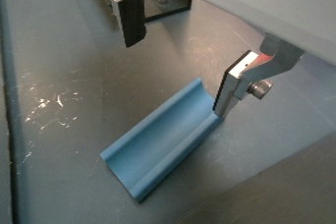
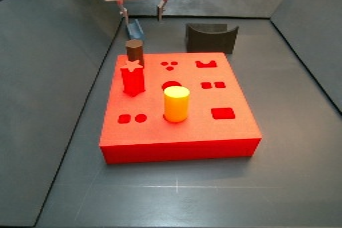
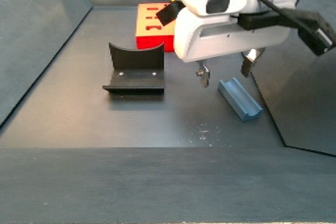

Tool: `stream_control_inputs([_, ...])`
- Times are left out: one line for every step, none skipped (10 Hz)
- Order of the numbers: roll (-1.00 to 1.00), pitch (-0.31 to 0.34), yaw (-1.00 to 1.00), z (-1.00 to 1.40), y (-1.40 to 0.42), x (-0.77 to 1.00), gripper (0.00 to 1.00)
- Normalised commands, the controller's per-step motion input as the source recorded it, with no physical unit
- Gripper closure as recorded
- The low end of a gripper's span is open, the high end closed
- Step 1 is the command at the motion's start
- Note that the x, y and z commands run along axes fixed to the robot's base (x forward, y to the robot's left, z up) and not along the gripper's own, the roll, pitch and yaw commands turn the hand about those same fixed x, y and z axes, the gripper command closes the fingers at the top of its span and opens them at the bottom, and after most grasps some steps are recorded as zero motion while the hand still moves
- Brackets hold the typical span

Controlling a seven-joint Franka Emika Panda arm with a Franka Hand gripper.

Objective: Pick up the arch object. Move up. Place the arch object on the fixture. Regrasp the arch object. Move to above the board. Insert the arch object.
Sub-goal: Pick up the arch object.

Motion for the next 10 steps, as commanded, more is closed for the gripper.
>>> stream_control_inputs([-0.31, -0.301, -0.23, -0.31, 0.06, 0.0, 0.0])
stream_control_inputs([-0.32, -0.321, -0.1, -0.29, 0.08, -0.05, 0.0])
stream_control_inputs([-0.34, -0.343, 0.0, -0.22, 0.08, -0.16, 0.0])
stream_control_inputs([-0.35, -0.344, 0.01, -0.19, 0.09, -0.18, 0.0])
stream_control_inputs([-0.34, -0.333, 0.04, -0.22, 0.12, -0.17, 0.0])
stream_control_inputs([-0.32, -0.33, 0.06, -0.25, 0.16, -0.16, 0.0])
stream_control_inputs([-0.32, -0.347, 0.05, -0.24, 0.15, -0.15, 0.0])
stream_control_inputs([-0.28, -0.357, 0.01, -0.29, 0.11, -0.11, 0.0])
stream_control_inputs([-0.29, -0.363, 0.01, -0.27, 0.08, -0.09, 0.0])
stream_control_inputs([-0.3, -0.366, 0.01, -0.25, 0.05, -0.09, 0.0])
